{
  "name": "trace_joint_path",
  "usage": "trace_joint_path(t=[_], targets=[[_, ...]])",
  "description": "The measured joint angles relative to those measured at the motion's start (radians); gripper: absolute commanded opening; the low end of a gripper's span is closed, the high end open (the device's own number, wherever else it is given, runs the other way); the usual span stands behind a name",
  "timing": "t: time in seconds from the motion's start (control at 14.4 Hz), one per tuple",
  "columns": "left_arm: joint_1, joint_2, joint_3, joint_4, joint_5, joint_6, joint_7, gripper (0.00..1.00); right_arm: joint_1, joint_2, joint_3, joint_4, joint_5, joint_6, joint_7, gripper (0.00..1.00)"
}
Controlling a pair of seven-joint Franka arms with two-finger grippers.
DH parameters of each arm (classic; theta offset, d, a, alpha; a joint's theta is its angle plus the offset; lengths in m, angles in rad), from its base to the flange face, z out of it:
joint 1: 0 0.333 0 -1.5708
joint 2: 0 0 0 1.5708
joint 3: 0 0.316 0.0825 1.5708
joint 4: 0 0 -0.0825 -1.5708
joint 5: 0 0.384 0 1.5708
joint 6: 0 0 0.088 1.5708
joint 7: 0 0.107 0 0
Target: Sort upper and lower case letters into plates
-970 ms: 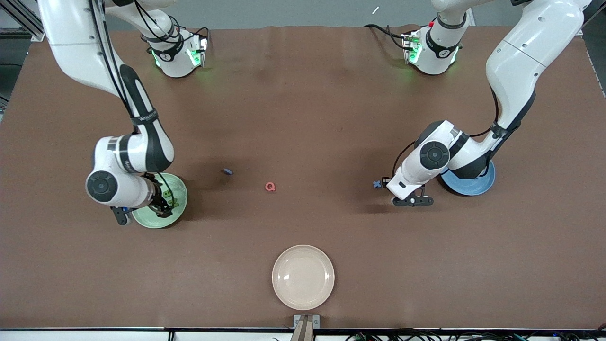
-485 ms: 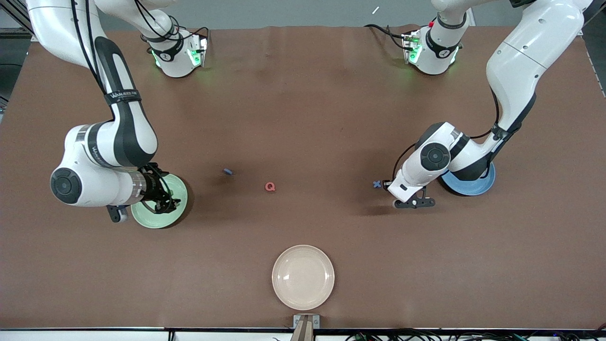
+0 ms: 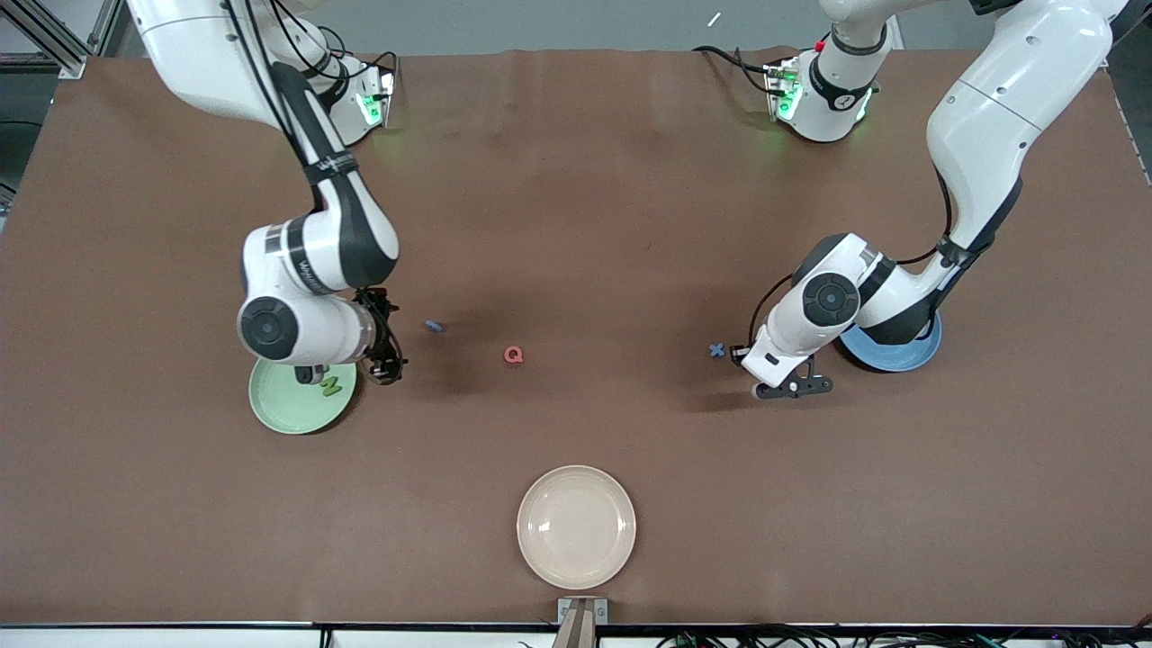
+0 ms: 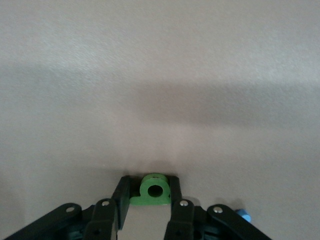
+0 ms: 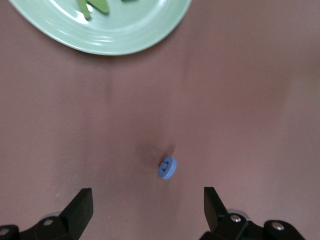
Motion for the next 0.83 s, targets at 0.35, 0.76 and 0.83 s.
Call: trace_joint_path(t=[0.35, 0.76, 0.83], targets=[[0.038, -0.024, -0.011, 0.011, 0.013, -0.102, 0.069, 0.08, 0.024, -0.027, -0.001, -0.158, -0.006, 0.197, 0.136, 0.99], [0.383, -0.081, -0.225, -0.086, 0.014, -0.213, 0.268, 0.08, 0.077, -0.037, 0.0, -0.259, -0.01, 0.346, 0.207, 0.97], [0.451, -0.088, -0.258, -0.108, 0.014, -0.217, 0.311, 0.08, 0.084, -0.037, 0.0, -0.261, -0.01, 0.348, 0.21, 0.95]])
